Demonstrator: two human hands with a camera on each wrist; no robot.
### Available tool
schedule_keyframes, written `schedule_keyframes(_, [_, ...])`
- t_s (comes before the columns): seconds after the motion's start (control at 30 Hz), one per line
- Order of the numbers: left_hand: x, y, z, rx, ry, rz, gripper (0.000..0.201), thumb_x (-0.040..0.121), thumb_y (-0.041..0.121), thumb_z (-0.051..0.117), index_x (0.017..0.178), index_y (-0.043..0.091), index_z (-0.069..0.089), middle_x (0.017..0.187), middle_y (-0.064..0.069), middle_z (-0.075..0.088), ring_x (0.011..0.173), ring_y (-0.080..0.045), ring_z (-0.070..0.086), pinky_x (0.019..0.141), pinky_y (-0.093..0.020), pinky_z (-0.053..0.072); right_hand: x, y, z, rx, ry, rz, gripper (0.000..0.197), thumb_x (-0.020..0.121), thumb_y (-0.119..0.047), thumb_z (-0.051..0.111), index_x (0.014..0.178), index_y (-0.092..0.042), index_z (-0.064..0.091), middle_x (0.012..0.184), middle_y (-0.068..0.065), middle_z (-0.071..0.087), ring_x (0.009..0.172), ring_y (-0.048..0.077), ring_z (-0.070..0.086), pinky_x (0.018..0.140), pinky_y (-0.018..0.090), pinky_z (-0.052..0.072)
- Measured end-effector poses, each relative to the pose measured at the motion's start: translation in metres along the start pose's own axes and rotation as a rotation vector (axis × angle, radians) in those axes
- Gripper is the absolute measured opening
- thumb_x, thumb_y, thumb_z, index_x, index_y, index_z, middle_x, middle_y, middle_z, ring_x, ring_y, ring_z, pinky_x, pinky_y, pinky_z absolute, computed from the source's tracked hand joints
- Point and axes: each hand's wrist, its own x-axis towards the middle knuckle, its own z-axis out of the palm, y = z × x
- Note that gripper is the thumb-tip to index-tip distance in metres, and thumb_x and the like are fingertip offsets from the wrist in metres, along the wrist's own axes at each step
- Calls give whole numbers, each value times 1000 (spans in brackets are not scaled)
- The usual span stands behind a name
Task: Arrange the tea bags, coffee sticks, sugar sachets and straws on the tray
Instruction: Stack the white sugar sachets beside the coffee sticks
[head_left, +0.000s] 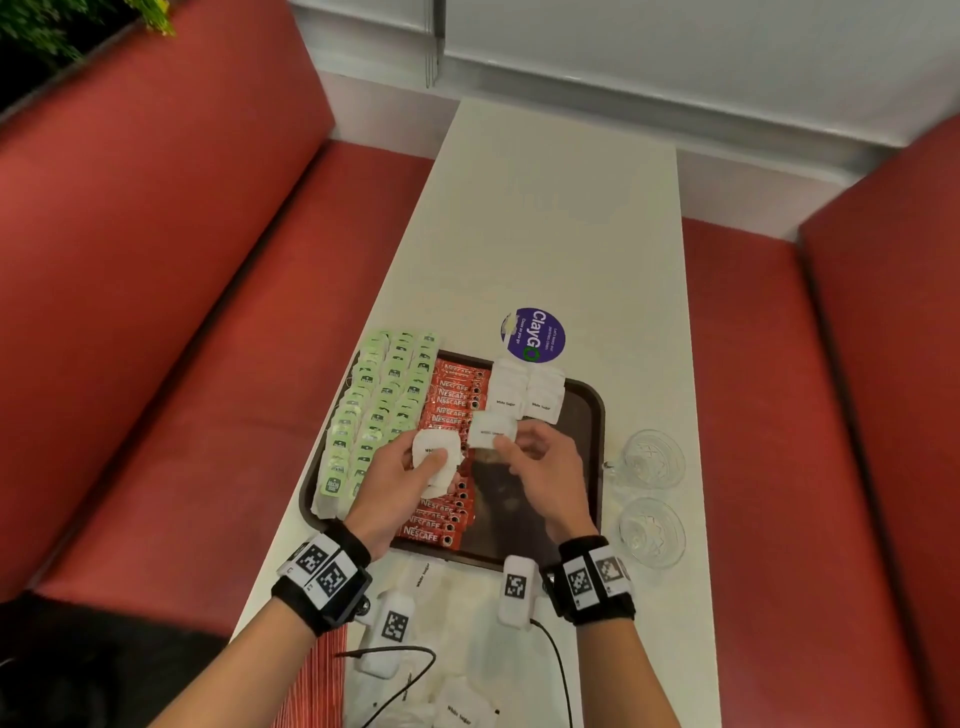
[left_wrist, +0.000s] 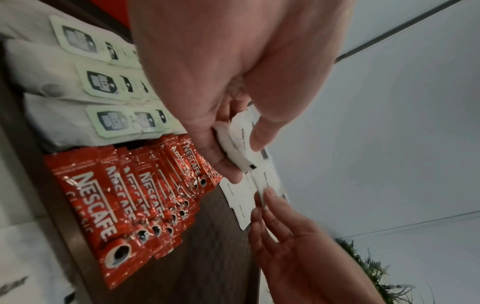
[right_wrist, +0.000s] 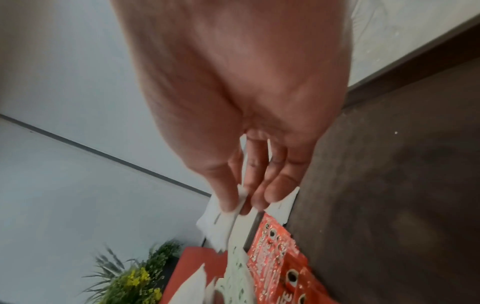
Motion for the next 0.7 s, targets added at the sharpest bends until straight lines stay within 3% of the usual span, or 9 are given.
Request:
schedule_keyframes(0.1, [-1, -4, -6, -55, 10, -41, 27, 112, 13, 55, 135, 19, 67, 118, -3, 80, 109, -26, 77, 102, -52, 60, 16, 15, -4, -69, 182, 70, 15, 97, -30, 82, 102, -39, 72, 93, -12, 79, 80, 16, 77, 73, 49, 68])
schedule_keyframes(0.2, [-6, -4, -10, -43, -4, -18, 29, 112, 11, 54, 136, 20, 68, 119, 0, 81, 111, -22, 77, 98, -45, 62, 34, 26, -1, -152, 271, 75, 21, 96, -27, 84, 110, -29, 68, 94, -9, 76, 84, 7, 72, 89, 41, 63])
schedule_keyframes(0.27, [-9, -4, -10, -45, -23, 1, 30, 111, 11, 56, 139, 18, 67, 120, 0, 80, 111, -21, 77, 95, -42, 63, 42, 27, 4, -158, 310, 88, 25, 95, -22, 85, 110, -23, 65, 92, -7, 73, 84, 0, 66, 92, 34, 58])
schedule_keyframes(0.37, [-11, -4, -11, -66, -20, 17, 31, 108, 9, 61, 138, 18, 68, 120, -1, 81, 110, -23, 78, 94, -46, 63, 52, 29, 13, -169, 332, 99, 26, 93, -19, 86, 105, -21, 64, 86, -10, 70, 85, 10, 69, 91, 33, 55])
schedule_keyframes(0.47, [-12, -4, -12, -70, -1, 30, 32, 105, 9, 67, 136, 20, 68, 117, -2, 81, 106, -25, 79, 89, -46, 65, 59, 32, 20, -190, 338, 130, 26, 93, -23, 86, 105, -22, 64, 92, -5, 73, 94, 20, 71, 89, 35, 54])
schedule_keyframes(0.57, [-12, -2, -13, -64, 31, 45, 32, 102, 8, 71, 132, 21, 69, 114, -2, 82, 102, -23, 80, 83, -41, 66, 63, 33, 23, -238, 339, 150, 25, 95, -27, 85, 105, -24, 62, 100, -1, 75, 98, 22, 70, 87, 35, 54])
schedule_keyframes(0.7, [-10, -1, -16, -70, 45, 53, 32, 101, 9, 73, 130, 21, 71, 113, -3, 82, 100, -24, 80, 80, -42, 67, 66, 35, 25, -319, 335, 142, 25, 97, -30, 82, 108, -23, 61, 100, -2, 73, 97, 21, 69, 88, 38, 57])
